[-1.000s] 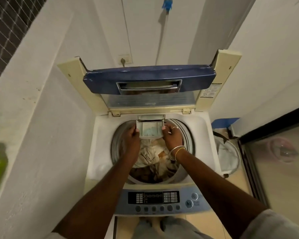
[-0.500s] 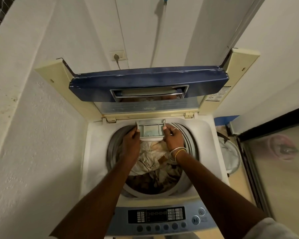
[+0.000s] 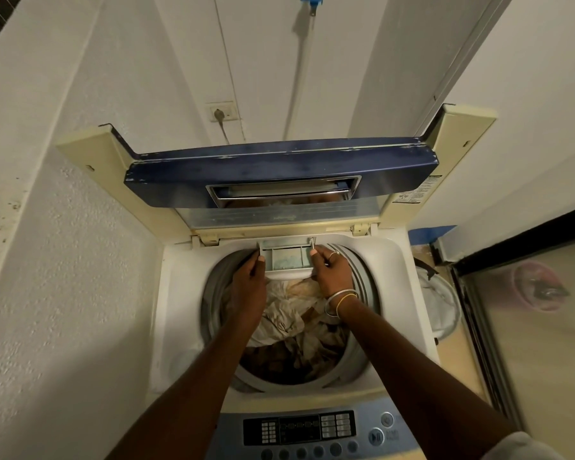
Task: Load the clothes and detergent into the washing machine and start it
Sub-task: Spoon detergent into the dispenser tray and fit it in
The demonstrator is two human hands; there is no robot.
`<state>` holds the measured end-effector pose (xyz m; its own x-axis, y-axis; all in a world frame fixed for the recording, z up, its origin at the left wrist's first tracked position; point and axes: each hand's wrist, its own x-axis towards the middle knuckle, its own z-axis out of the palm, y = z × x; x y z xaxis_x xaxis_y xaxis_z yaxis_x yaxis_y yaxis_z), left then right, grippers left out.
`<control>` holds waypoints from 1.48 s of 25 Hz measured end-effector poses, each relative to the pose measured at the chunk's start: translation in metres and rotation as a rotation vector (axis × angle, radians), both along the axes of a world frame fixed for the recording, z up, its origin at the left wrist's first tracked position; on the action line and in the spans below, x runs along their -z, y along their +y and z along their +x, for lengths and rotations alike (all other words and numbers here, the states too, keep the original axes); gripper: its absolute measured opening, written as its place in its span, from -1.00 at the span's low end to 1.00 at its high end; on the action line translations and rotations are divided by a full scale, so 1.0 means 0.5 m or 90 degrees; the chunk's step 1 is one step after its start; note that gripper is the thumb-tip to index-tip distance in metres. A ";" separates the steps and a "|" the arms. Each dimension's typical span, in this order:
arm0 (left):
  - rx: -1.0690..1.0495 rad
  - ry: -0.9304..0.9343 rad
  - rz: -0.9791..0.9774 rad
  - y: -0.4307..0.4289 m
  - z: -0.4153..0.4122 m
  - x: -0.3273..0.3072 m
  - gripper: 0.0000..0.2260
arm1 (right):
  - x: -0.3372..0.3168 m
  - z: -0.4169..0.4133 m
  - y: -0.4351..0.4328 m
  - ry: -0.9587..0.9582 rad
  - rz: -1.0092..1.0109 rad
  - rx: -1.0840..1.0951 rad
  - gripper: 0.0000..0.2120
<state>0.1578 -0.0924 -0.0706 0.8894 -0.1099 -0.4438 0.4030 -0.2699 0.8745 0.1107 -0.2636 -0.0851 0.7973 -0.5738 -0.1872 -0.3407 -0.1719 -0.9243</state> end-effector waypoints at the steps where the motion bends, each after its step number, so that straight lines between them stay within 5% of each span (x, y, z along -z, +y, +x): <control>1: 0.003 -0.005 0.000 0.001 -0.001 0.003 -0.73 | 0.003 0.000 0.000 0.001 -0.005 0.000 -0.69; 4: -0.007 -0.019 0.008 0.003 -0.002 0.018 -0.65 | 0.008 -0.001 0.000 -0.005 0.001 -0.001 -0.67; 14: -0.037 0.004 -0.024 -0.003 0.010 0.002 -0.85 | -0.013 0.001 -0.003 0.021 -0.021 -0.009 -0.72; 25: -0.033 -0.008 -0.013 -0.012 0.001 -0.017 -0.69 | -0.029 -0.002 -0.002 0.037 -0.063 -0.016 -0.76; 37: -0.077 -0.009 -0.040 -0.013 0.017 -0.015 -0.81 | -0.022 0.014 -0.006 0.074 -0.049 -0.034 -0.63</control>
<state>0.1664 -0.0991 -0.0631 0.9040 -0.0291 -0.4265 0.4164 -0.1651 0.8940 0.1176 -0.2667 -0.0739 0.8027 -0.5475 -0.2364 -0.4327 -0.2619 -0.8627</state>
